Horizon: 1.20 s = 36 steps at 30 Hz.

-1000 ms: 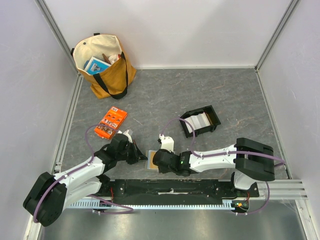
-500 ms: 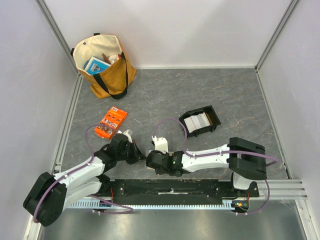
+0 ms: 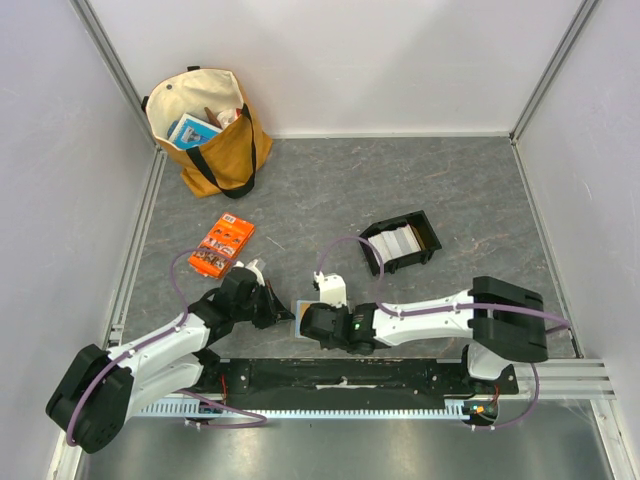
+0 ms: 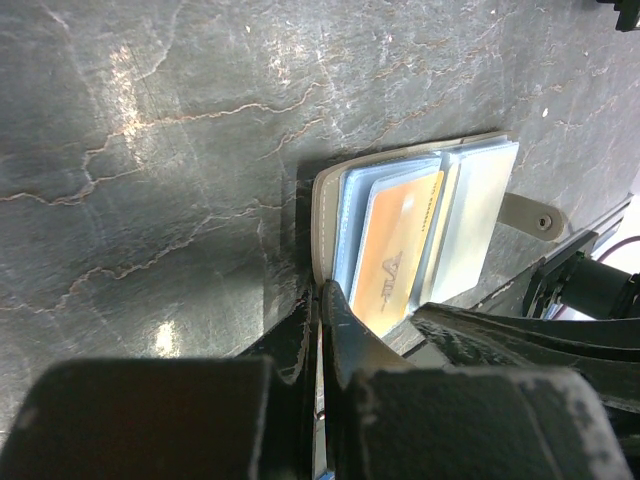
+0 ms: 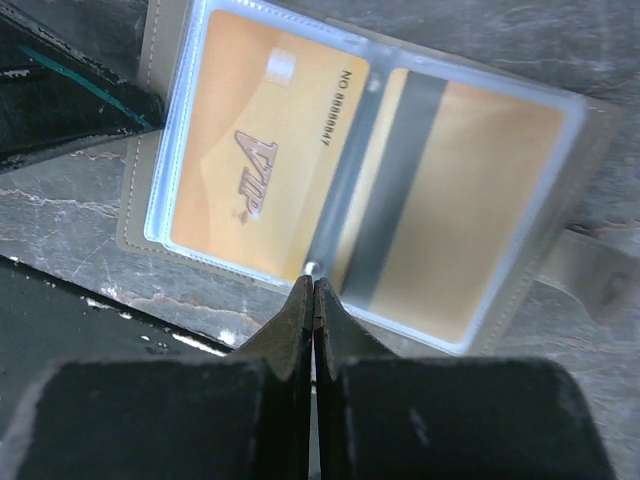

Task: Put the credit cards into the card holder
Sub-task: Insert the credit card into the card holder.

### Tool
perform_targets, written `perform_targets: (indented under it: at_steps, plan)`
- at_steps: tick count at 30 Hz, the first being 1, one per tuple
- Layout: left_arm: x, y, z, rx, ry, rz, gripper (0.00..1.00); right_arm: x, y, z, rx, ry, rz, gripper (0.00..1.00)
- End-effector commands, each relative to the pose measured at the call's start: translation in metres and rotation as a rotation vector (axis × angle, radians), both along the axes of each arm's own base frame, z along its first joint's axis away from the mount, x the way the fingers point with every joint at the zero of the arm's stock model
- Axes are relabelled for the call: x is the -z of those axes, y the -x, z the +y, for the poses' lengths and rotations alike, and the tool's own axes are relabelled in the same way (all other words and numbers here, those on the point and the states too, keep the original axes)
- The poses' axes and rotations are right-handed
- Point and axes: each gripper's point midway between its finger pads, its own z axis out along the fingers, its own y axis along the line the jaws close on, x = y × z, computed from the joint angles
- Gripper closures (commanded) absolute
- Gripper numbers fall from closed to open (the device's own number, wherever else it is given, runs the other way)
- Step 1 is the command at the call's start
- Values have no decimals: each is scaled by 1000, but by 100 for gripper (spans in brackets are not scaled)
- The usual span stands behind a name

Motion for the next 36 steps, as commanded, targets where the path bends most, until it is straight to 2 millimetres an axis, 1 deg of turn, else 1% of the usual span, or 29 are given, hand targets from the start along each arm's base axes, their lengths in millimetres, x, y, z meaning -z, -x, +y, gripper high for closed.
perform_targets:
  at_steps: [1, 2, 4, 7, 8, 9, 10, 11, 12, 15, 18, 22, 23, 27, 32, 36]
  plan:
    - [-3, -2, -1, -9, 6, -6, 98, -32, -10, -2, 49, -106, -69, 100]
    - [-3, -2, 0, -12, 7, -8, 98, -40, -13, 2, 57, -154, -76, 100]
    - [-3, -2, -1, -9, 8, -7, 98, -52, -17, 8, 75, -247, -77, 85]
    - [-3, -1, -1, -9, 9, -6, 98, -55, -25, 9, 90, -329, -44, 66]
    - [-3, -1, -1, -8, 11, -6, 98, -55, -28, 11, 92, -358, -33, 62]
    - [-4, -1, -1, -8, 13, -9, 98, -56, -29, 14, 87, -391, -15, 61]
    - [-4, -1, -1, -7, 13, -7, 98, -53, -31, 12, 96, -404, 2, 60]
    - [-4, -1, -1, -5, 13, -7, 98, -55, -33, 17, 92, -444, 9, 58]
    - [-4, -1, -2, -5, 14, -9, 98, -52, -36, 16, 102, -453, 20, 55]
    - [-4, -1, -2, -6, 14, -8, 98, -44, -41, 17, 109, -461, 45, 54]
    - [-4, -2, -2, -4, 14, -7, 98, -41, -41, 21, 102, -480, 58, 54]
    - [-4, -1, -2, -3, 15, -6, 98, -30, -40, 24, 104, -477, 93, 54]
    - [-4, -1, -2, -3, 15, -6, 98, -26, -40, 23, 107, -465, 95, 54]
    - [-5, -2, -2, -4, 18, -9, 98, -21, -42, 21, 124, -445, 96, 53]
    - [-4, -1, -2, -6, 15, -5, 98, -18, -45, 12, 147, -410, 79, 52]
    - [-4, -2, -3, -1, 18, -5, 98, -13, -41, 14, 126, -401, 99, 52]
